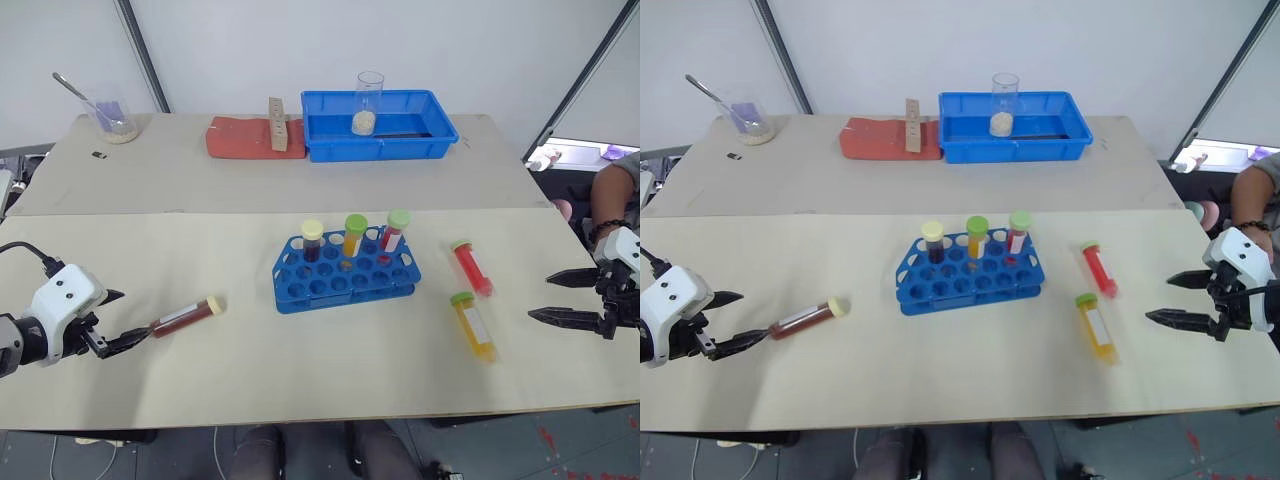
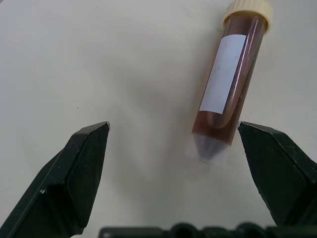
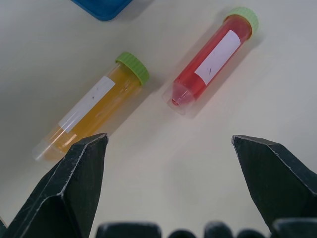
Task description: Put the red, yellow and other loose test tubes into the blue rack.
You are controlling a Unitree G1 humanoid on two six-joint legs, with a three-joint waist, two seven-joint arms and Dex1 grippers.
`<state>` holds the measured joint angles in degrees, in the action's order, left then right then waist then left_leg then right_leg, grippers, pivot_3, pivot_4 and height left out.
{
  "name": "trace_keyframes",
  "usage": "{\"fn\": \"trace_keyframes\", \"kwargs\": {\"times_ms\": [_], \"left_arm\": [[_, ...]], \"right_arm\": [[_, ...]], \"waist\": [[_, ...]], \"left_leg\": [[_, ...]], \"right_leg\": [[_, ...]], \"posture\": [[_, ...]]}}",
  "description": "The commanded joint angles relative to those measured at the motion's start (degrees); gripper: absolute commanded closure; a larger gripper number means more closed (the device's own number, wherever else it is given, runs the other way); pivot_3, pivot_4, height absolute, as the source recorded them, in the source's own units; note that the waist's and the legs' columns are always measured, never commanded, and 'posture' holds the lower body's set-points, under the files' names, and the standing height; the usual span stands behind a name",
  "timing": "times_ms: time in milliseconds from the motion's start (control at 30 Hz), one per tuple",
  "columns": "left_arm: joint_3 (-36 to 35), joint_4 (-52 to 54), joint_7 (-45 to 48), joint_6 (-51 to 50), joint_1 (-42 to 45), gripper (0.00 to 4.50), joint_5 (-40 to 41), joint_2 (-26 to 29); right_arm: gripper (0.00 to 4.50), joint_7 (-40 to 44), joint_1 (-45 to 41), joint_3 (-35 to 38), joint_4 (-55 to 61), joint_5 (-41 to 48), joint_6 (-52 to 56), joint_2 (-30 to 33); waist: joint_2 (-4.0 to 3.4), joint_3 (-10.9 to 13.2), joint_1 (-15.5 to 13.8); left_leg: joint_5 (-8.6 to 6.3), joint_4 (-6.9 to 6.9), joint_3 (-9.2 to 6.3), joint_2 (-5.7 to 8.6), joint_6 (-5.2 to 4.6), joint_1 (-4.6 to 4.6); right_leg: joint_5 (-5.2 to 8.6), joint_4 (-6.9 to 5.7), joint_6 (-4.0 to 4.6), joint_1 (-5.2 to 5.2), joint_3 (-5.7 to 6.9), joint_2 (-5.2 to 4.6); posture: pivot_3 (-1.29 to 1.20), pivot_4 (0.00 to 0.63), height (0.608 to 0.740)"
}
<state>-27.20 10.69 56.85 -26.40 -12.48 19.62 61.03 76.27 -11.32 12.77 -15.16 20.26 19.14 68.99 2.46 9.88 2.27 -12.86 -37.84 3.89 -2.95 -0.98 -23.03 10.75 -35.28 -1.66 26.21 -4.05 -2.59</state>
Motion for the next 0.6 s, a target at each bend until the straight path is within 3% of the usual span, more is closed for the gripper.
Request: {"fn": "trace_keyframes", "kwargs": {"times_ms": [33, 600], "left_arm": [[-1.8, 0.6, 0.4, 0.3, 0.5, 0.02, 0.2, -0.1], [-1.0, -2.8, 0.6, 6.5, 3.4, 0.02, -1.0, -2.7]], "right_arm": [[0.05, 0.2, -1.2, 1.1, 1.3, 0.2, -0.4, 0.2], [0.05, -1.6, -0.4, 2.6, 4.6, 0.7, 0.1, -1.2]], "waist": [[0.00, 0.0, 0.0], [-0.01, 0.0, 0.0]], "left_leg": [[0.00, 0.00, 0.00, 0.00, 0.00, 0.00], [0.02, -0.04, -0.01, 0.04, 0.02, 0.26]], "right_leg": [[0.00, -0.01, 0.00, 0.00, 0.00, 0.00], [0.18, -0.61, 0.22, 0.00, -0.05, 0.04]], "posture": [[0.00, 0.150, 0.740], [0.00, 0.150, 0.740]]}}
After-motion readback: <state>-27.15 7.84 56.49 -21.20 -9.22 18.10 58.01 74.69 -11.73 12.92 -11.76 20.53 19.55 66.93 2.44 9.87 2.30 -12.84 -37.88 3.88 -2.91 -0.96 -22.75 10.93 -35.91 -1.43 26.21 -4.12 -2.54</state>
